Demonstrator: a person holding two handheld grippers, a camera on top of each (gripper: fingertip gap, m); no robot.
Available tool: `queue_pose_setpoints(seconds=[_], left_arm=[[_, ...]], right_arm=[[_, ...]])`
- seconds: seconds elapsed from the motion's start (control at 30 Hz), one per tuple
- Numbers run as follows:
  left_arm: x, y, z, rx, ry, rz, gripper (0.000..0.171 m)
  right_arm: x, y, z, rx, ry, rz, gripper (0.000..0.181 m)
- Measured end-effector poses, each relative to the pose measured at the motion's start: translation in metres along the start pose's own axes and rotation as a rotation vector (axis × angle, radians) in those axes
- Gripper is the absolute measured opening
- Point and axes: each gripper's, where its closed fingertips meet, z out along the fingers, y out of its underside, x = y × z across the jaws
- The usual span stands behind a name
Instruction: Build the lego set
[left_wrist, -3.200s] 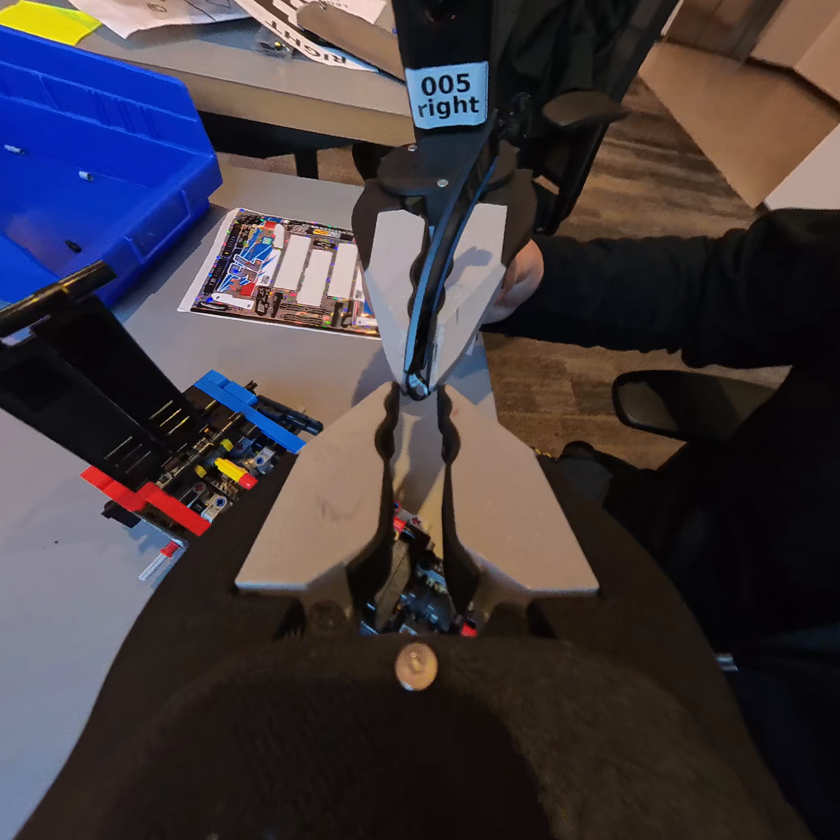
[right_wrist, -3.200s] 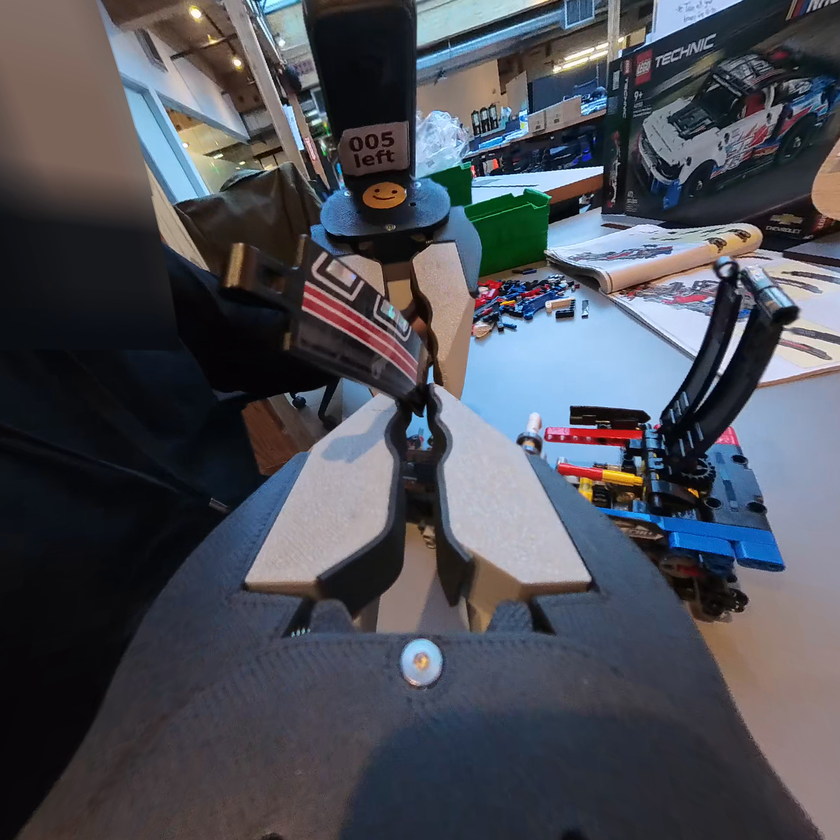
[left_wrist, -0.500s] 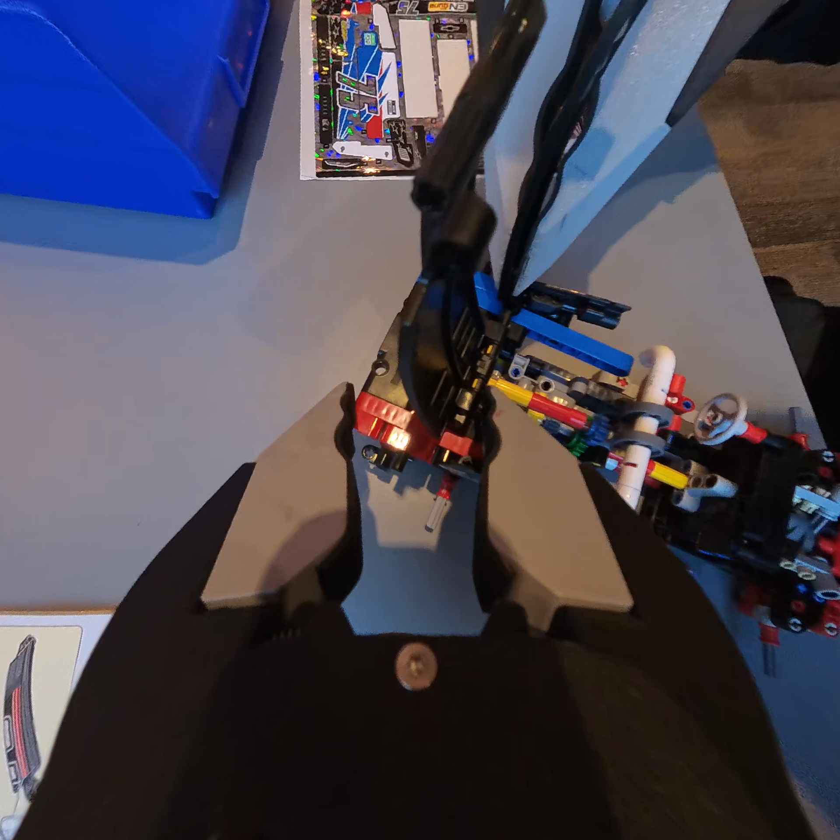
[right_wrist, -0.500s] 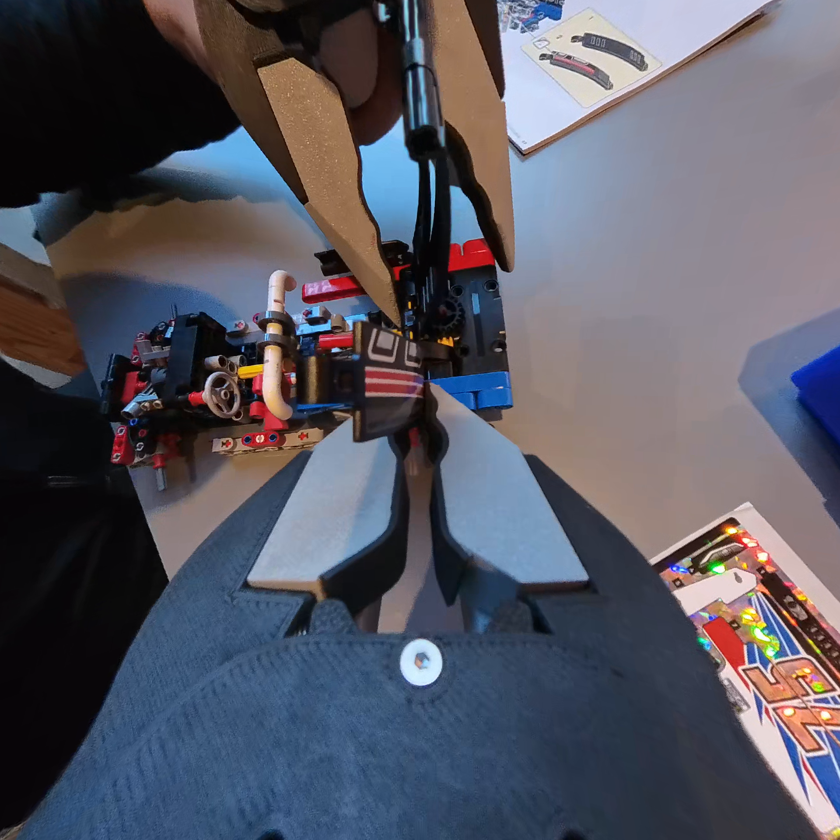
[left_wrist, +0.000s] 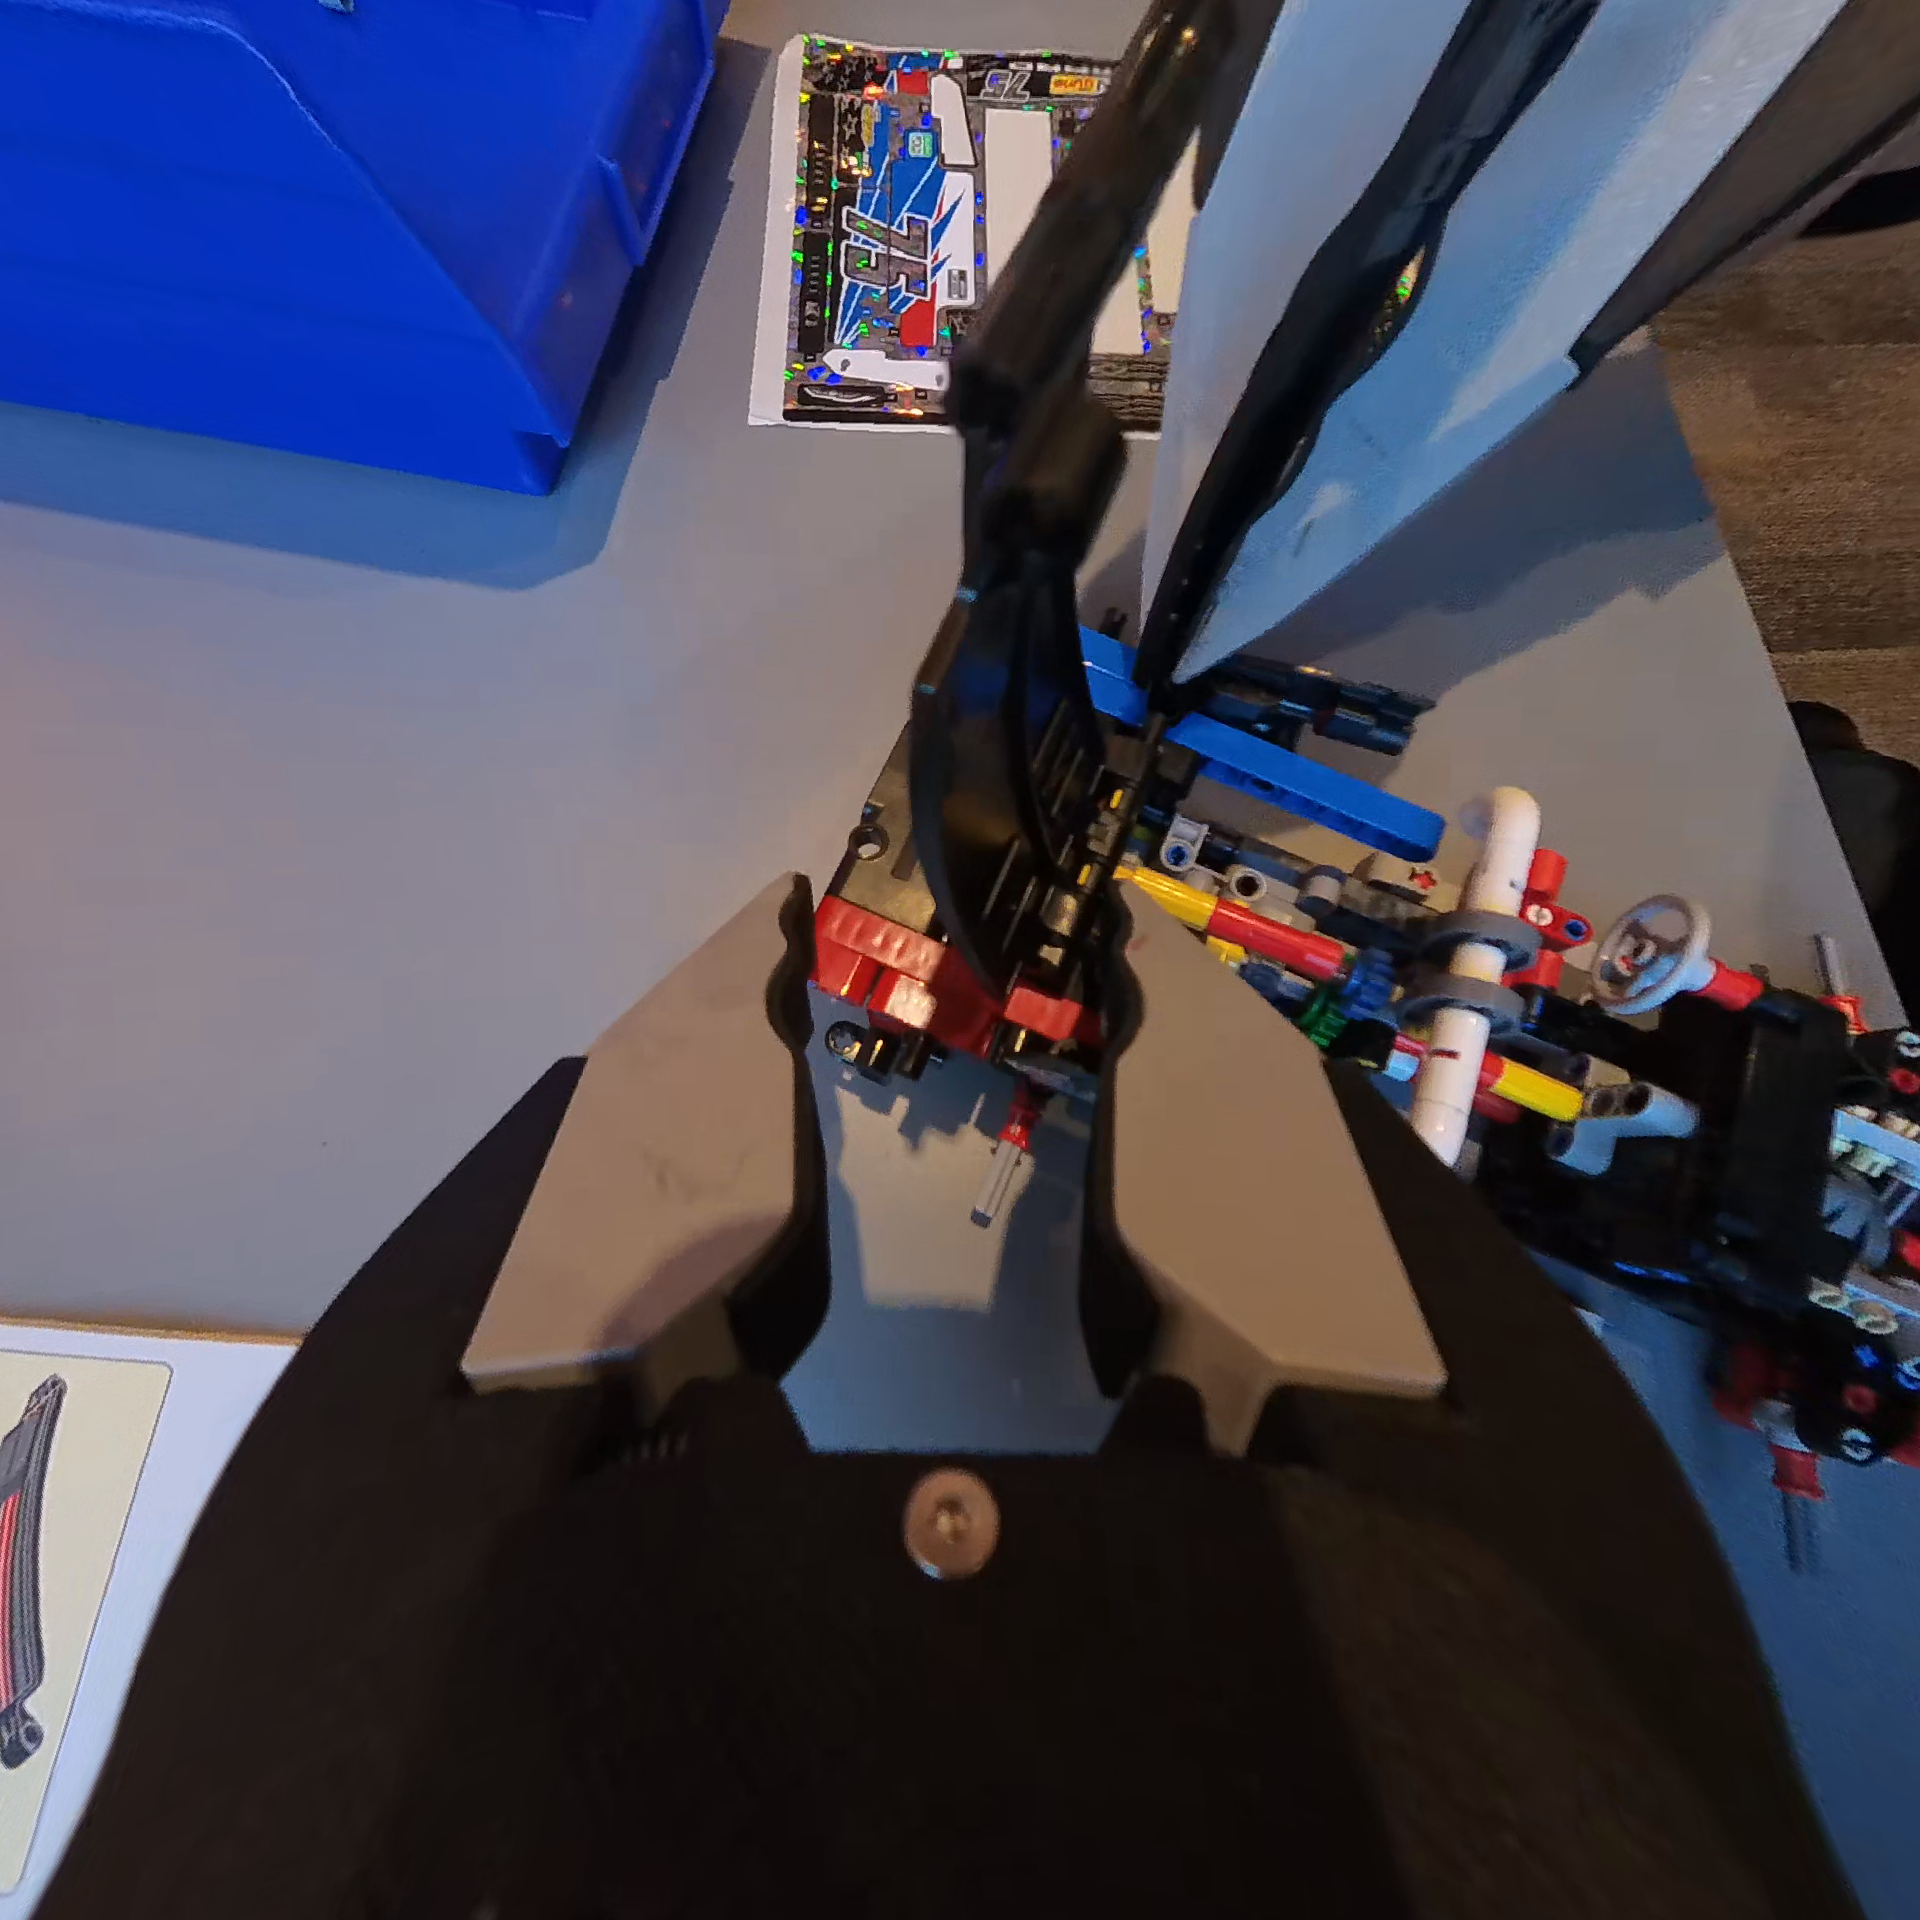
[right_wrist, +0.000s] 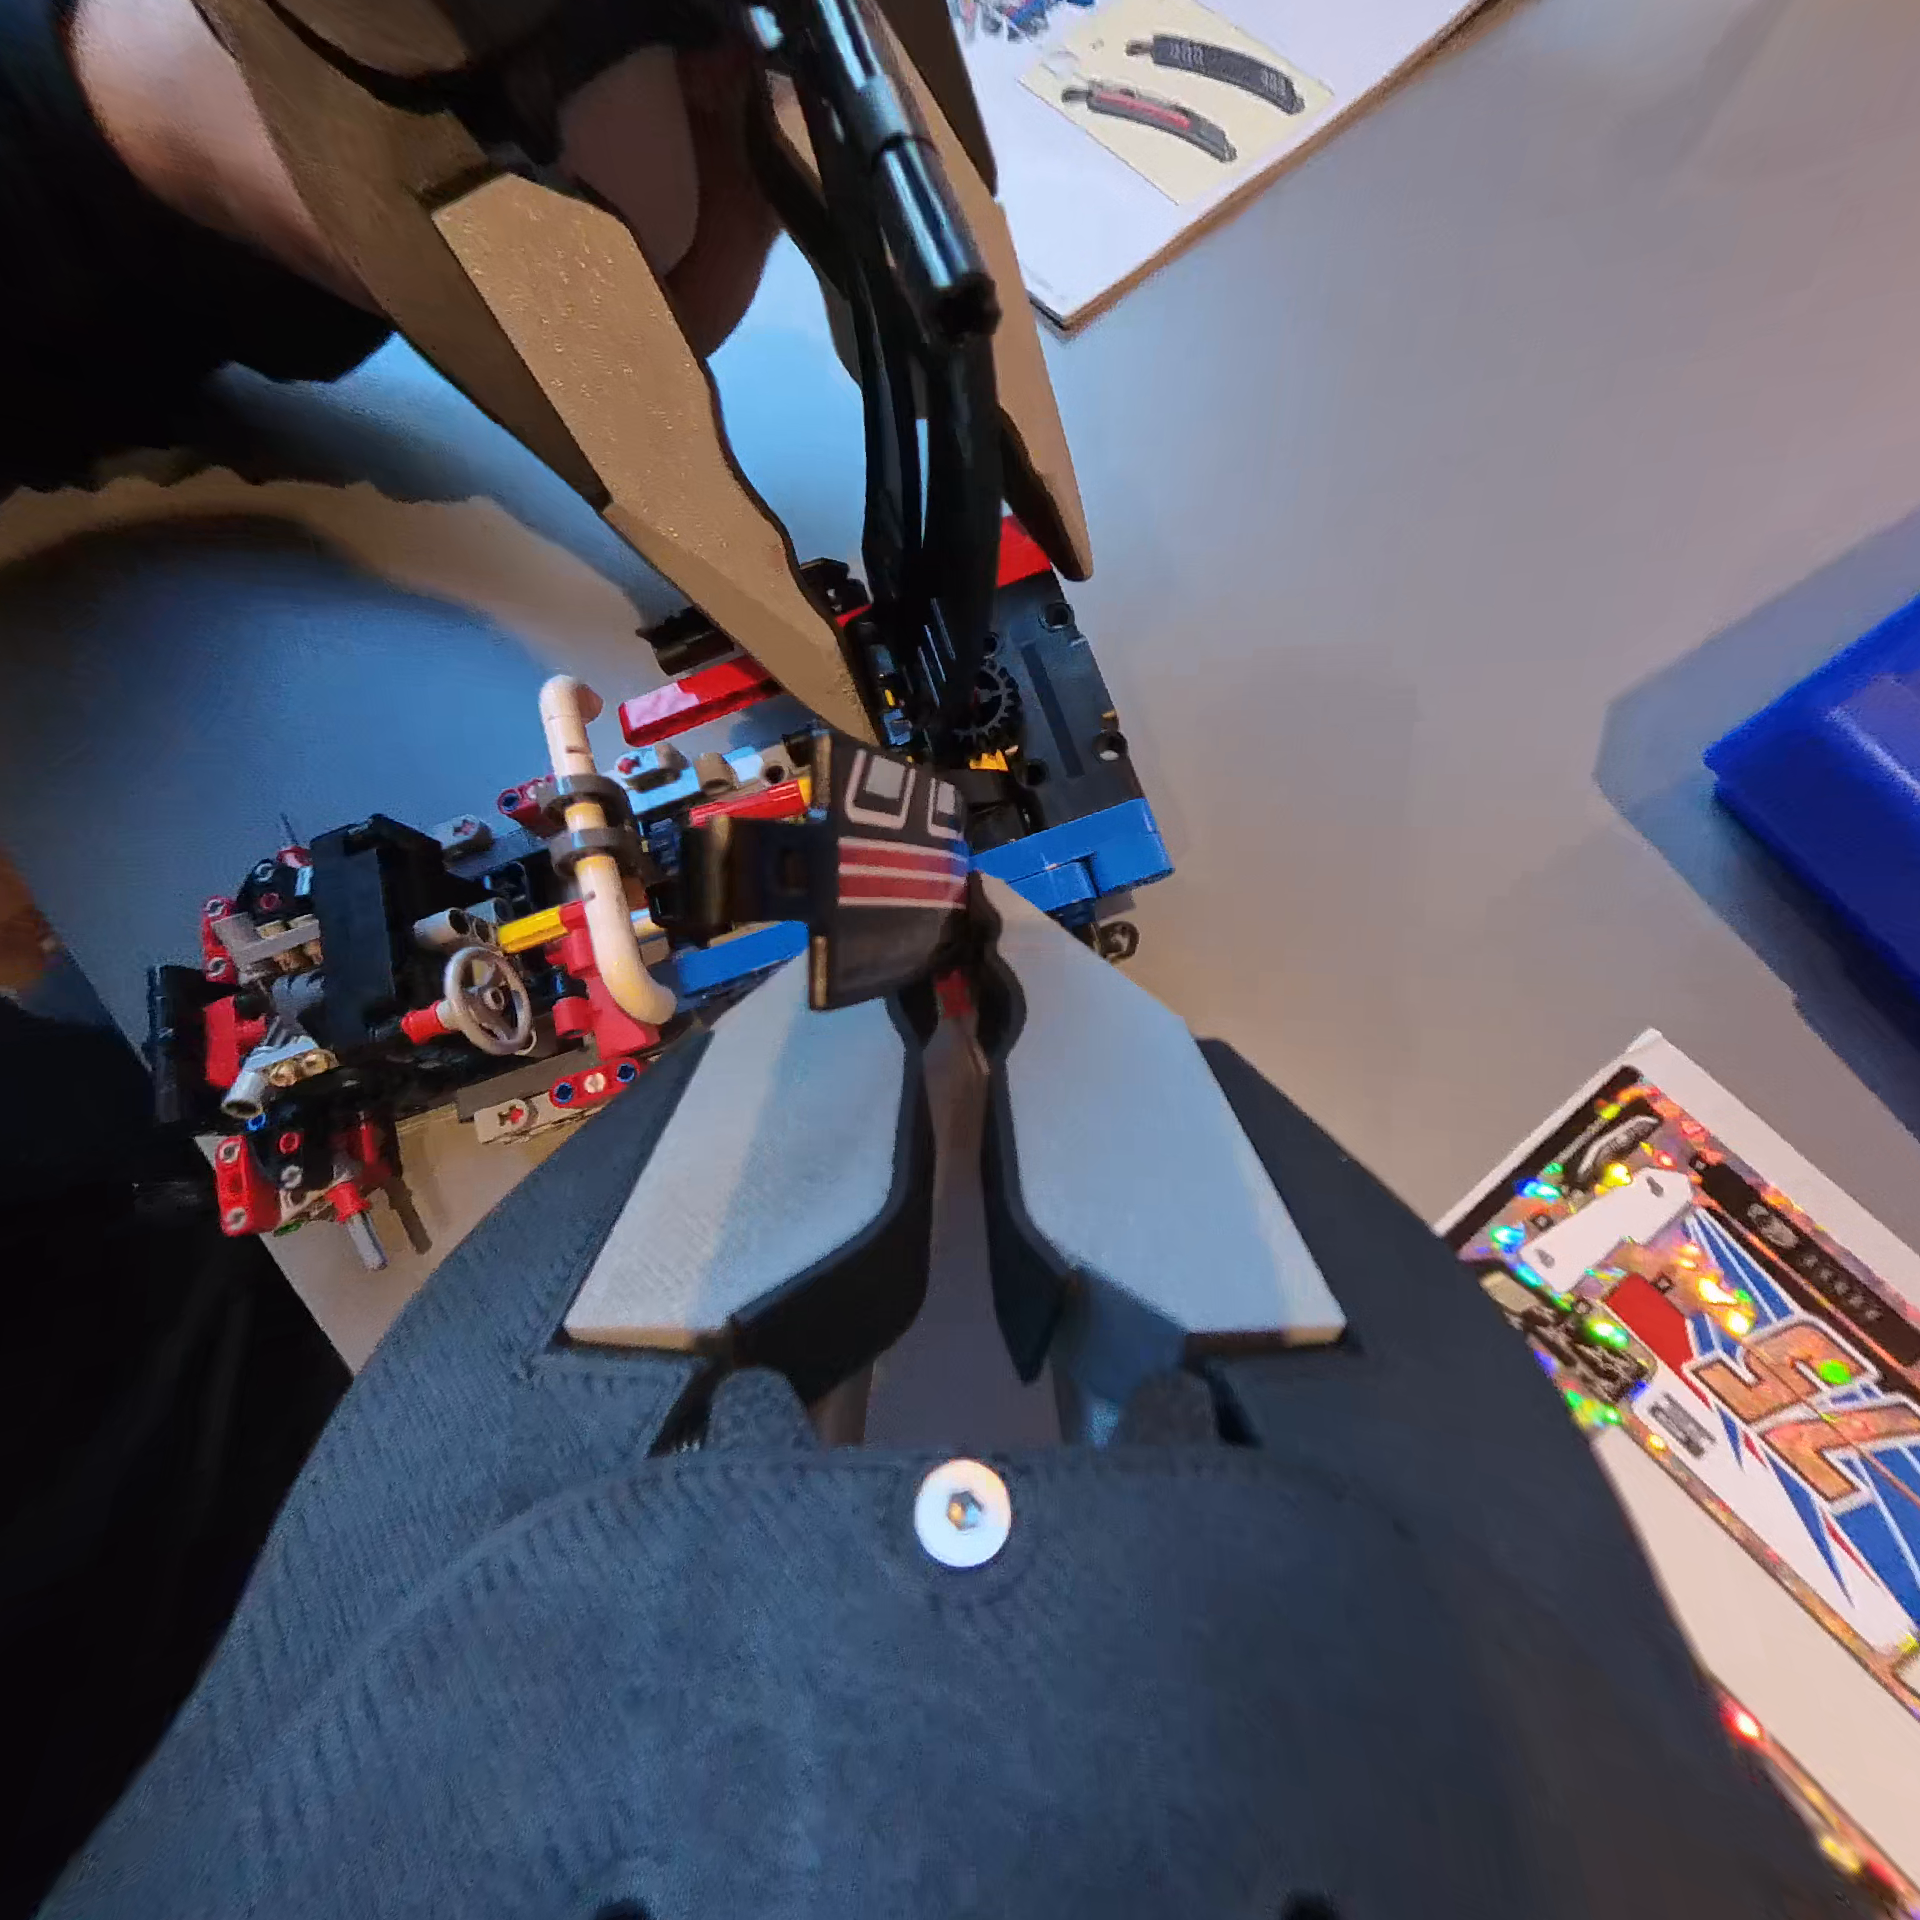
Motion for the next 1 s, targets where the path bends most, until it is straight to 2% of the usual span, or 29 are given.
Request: queue_pose_setpoints(seconds=[0.13,0.27,0.4,0.67,0.77,0.83,1.0], left_arm=[[0.0,0.0,0.0,0.014,-0.002,-0.008,0.052],[0.0,0.0,0.0,0.017,-0.013,-0.011,0.052],[0.0,0.0,0.0,0.028,-0.021,-0.01,0.052],[0.0,0.001,-0.001,0.034,-0.013,-0.016,0.052],[0.001,0.001,-0.001,0.038,-0.003,-0.011,0.052],[0.002,0.0,-0.001,0.041,0.003,-0.014,0.052],[0.002,0.0,0.0,0.043,0.004,-0.015,0.052]], right_arm=[[0.001,-0.001,0.001,-0.096,0.059,-0.048,0.0],[0.0,-0.004,0.004,-0.076,0.0,0.007,0.0],[0.0,-0.004,0.004,0.021,-0.057,0.113,0.0],[-0.001,-0.011,0.005,0.219,-0.1,0.107,0.0],[-0.004,-0.01,0.004,0.272,-0.142,0.048,0.0],[-0.005,-0.009,0.003,0.257,-0.141,-0.092,0.0],[-0.009,-0.003,0.008,0.056,-0.214,-0.289,0.001]])
